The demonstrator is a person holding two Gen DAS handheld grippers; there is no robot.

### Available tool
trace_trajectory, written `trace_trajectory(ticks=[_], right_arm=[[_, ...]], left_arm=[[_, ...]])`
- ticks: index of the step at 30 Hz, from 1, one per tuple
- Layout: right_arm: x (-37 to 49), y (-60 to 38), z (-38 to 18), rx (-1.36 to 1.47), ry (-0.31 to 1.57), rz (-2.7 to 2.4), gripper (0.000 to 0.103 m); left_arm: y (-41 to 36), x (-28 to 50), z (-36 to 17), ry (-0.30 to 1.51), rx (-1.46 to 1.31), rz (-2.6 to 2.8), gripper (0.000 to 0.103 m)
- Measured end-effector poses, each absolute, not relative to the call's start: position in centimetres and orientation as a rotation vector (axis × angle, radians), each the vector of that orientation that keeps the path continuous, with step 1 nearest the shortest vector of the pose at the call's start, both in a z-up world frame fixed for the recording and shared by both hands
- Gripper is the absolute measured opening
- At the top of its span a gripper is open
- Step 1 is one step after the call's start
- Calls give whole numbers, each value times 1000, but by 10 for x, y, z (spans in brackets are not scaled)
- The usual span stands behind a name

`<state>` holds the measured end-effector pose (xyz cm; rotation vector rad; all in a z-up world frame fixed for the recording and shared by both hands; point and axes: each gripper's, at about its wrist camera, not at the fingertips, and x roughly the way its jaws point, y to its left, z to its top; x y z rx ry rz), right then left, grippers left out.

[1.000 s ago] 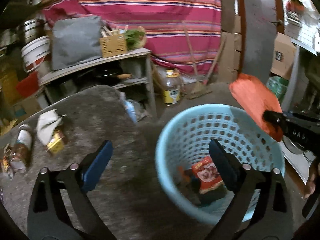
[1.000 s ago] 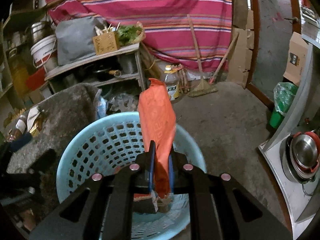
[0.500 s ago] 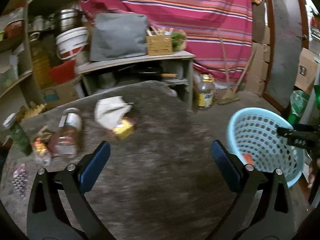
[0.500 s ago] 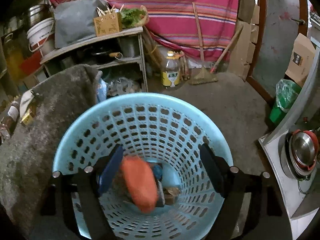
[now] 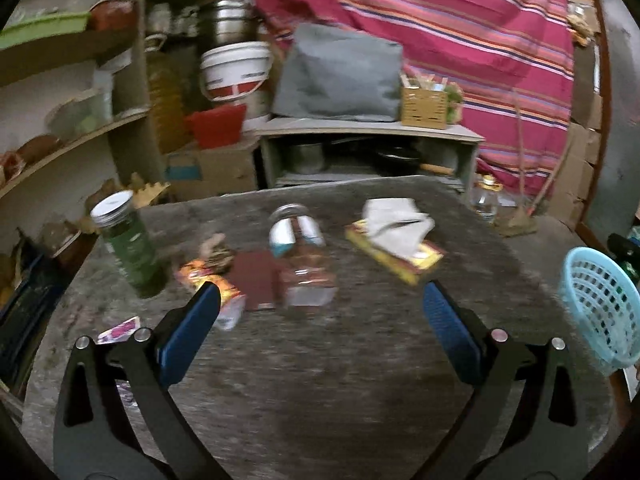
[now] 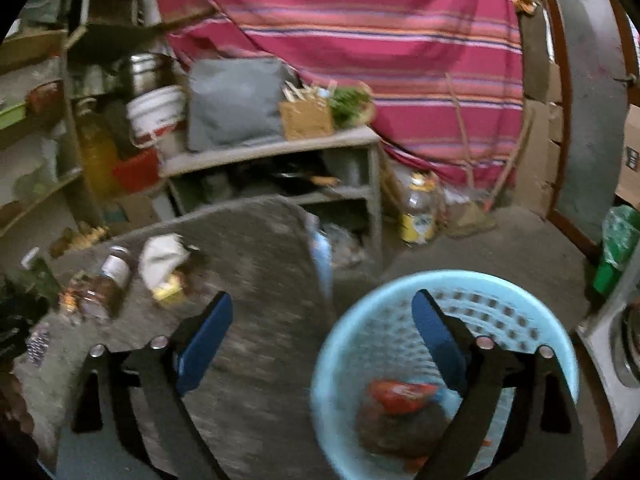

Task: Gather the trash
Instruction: 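Move both tools back over the table toward the white cloth and cartoon packet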

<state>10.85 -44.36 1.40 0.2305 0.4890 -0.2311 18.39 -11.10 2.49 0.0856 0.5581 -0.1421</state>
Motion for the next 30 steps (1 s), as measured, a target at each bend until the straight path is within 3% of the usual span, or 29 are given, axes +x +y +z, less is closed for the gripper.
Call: trace_trajectory(ticks=[15, 30], right_arm=[[190, -343, -6, 161, 565, -127, 95], [218, -309, -9, 79, 585, -118, 96]], left_arm=[[-32, 215, 14, 592, 67, -20, 98], [-16, 240, -8, 635, 62, 16, 98]])
